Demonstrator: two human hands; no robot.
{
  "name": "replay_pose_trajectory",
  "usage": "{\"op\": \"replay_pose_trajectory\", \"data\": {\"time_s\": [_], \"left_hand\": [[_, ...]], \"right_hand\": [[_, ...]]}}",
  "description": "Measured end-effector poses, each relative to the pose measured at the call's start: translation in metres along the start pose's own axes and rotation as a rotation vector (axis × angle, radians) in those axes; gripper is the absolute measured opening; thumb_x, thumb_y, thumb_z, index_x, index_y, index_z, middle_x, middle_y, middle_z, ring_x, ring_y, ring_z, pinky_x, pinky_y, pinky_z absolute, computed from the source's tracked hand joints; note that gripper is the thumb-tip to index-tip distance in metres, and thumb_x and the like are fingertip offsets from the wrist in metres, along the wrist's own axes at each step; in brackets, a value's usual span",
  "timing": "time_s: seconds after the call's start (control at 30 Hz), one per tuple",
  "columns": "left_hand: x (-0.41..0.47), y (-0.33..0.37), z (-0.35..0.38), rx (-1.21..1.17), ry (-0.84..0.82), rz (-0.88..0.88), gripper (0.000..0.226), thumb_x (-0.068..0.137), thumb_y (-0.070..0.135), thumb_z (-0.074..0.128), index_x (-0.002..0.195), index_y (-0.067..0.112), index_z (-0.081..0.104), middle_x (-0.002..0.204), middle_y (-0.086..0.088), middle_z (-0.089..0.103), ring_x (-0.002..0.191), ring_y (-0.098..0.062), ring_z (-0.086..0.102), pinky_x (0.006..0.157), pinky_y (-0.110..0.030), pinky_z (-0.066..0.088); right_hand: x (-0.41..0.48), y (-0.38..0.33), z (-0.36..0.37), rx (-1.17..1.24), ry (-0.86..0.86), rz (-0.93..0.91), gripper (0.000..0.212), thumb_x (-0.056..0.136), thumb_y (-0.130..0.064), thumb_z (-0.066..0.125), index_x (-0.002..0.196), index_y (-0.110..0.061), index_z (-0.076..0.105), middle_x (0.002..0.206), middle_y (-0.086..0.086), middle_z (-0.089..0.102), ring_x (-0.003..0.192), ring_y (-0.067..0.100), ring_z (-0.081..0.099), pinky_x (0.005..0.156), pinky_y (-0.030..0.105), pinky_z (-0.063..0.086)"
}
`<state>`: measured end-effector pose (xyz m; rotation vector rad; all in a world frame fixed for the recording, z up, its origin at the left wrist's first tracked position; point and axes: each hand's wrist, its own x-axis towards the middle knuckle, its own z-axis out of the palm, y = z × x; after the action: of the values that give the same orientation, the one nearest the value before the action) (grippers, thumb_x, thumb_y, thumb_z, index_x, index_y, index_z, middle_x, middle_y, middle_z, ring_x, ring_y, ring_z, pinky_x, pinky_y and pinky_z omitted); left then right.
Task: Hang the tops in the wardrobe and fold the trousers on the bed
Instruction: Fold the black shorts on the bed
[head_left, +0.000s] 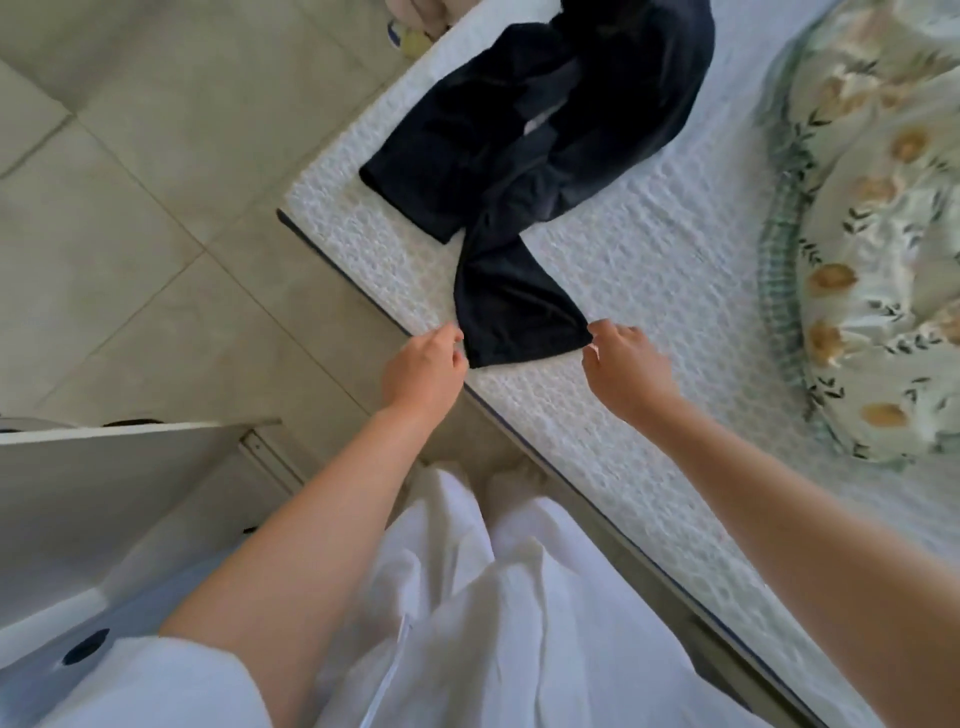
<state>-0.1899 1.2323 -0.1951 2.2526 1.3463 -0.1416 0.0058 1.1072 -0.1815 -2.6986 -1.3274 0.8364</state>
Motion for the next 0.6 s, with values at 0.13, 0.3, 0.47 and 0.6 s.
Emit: {"op": "replay_pose_trajectory", "data": {"time_s": [0.13, 0.3, 0.47, 0.6], "left_hand": [[0.034, 0.031, 0.016, 0.071, -0.027, 0.093, 0.031, 0.098, 0.02, 0.049, 0.127, 0.014, 0.059, 0.111, -0.006, 0.068, 0.101, -0.027, 0.06, 0.076, -0.039, 0.05], [0.087, 0.055, 0.02, 0.254, -0.045, 0.181, 0.032, 0.1, 0.023, 0.046, 0.13, 0.015, 0.054, 0.115, -0.002, 0.066, 0.104, -0.023, 0.057, 0.074, -0.036, 0.047], [0.157, 0.062, 0.028, 0.397, -0.092, 0.272, 0.031, 0.1, 0.027, 0.048, 0.128, 0.014, 0.053, 0.122, -0.002, 0.061, 0.115, -0.022, 0.051, 0.082, -0.035, 0.046], [0.228, 0.064, 0.041, 0.477, -0.103, 0.386, 0.035, 0.099, 0.03, 0.05, 0.129, 0.012, 0.053, 0.127, -0.004, 0.058, 0.121, -0.023, 0.048, 0.096, -0.034, 0.041]], "right_hand": [[0.031, 0.036, -0.011, -0.035, 0.009, -0.003, 0.03, 0.102, -0.021, 0.037, 0.126, -0.008, 0.049, 0.123, 0.009, 0.059, 0.119, 0.028, 0.048, 0.074, 0.037, 0.045], [0.086, 0.052, -0.023, -0.041, 0.023, -0.004, 0.029, 0.1, -0.019, 0.038, 0.126, -0.007, 0.047, 0.123, 0.012, 0.059, 0.121, 0.029, 0.047, 0.08, 0.04, 0.046], [0.148, 0.06, -0.025, -0.065, 0.06, -0.017, 0.031, 0.101, -0.021, 0.038, 0.127, -0.006, 0.047, 0.123, 0.012, 0.058, 0.121, 0.031, 0.047, 0.073, 0.036, 0.04], [0.208, 0.067, -0.019, -0.048, 0.075, 0.016, 0.031, 0.1, -0.022, 0.039, 0.126, -0.006, 0.047, 0.123, 0.012, 0.057, 0.121, 0.03, 0.046, 0.073, 0.036, 0.04]]}}
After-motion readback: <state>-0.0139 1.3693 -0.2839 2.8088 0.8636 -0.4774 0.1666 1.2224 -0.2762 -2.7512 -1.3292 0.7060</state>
